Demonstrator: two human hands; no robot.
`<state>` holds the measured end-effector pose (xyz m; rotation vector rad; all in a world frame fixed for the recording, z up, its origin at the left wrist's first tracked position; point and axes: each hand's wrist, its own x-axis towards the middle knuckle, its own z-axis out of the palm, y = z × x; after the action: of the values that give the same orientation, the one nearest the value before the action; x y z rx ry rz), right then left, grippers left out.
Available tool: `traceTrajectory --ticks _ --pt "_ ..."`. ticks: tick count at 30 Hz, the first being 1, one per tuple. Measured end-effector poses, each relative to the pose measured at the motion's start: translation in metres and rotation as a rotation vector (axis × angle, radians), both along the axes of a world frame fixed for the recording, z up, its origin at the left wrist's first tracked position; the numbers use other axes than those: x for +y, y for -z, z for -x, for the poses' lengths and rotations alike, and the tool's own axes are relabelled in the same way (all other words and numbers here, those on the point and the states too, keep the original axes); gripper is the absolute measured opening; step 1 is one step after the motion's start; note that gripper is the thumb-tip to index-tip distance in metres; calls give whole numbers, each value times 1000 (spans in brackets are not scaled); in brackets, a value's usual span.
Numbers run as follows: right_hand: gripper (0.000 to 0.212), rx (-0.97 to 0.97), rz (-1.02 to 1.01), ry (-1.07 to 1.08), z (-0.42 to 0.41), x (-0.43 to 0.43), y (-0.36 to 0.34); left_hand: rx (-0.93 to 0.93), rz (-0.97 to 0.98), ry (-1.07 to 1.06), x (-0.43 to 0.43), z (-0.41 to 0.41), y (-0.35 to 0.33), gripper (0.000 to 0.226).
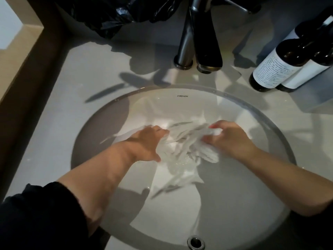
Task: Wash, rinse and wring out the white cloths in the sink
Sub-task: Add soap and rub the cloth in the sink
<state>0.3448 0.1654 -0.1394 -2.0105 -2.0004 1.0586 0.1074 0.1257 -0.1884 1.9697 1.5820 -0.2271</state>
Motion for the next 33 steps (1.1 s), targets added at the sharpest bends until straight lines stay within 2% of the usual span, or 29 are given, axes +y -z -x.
traceTrajectory --ticks 3,5,8,10,12,17,19,21,23,24,26,29,31,33 --pt "37 -45 -357 -230 26 -29 10 264 -77 -19 -3 -4 0 103" --pt "36 -77 -443 -401 46 -39 27 414 -115 -45 -3 -11 2 93" --pt "42 -344 -577 -617 71 -36 59 400 -80 -93 -1 -15 4 86" --pt "35 -373 -657 -724 75 -25 76 365 -75 -98 1 -13 5 85" --pt "34 -315 -684 -755 69 -7 85 333 -83 -113 1 -13 2 81" --pt "42 -142 -410 -531 64 11 73 230 -39 -200 -2 -14 -11 54" --pt "35 -114 -298 -499 62 19 61 184 -40 -261 -2 -13 -19 41" --pt "27 -90 18 -450 46 37 42 212 -43 -260 -1 -10 -26 35" --pt "23 -221 321 -480 22 56 22 268 -68 -250 0 -3 -30 35" --pt "20 -292 388 -505 10 60 17 265 -80 -259 0 1 -32 39" --pt "36 -321 340 -529 1 54 15 194 -105 -234 1 4 -28 50" --pt "63 -202 127 -437 13 26 35 60 -73 -150 0 -11 -19 63" --pt "70 -203 87 -402 21 17 52 157 -84 -61 1 -20 -9 72" --pt "67 -225 179 -437 21 19 59 262 -140 22 1 -19 -1 72"
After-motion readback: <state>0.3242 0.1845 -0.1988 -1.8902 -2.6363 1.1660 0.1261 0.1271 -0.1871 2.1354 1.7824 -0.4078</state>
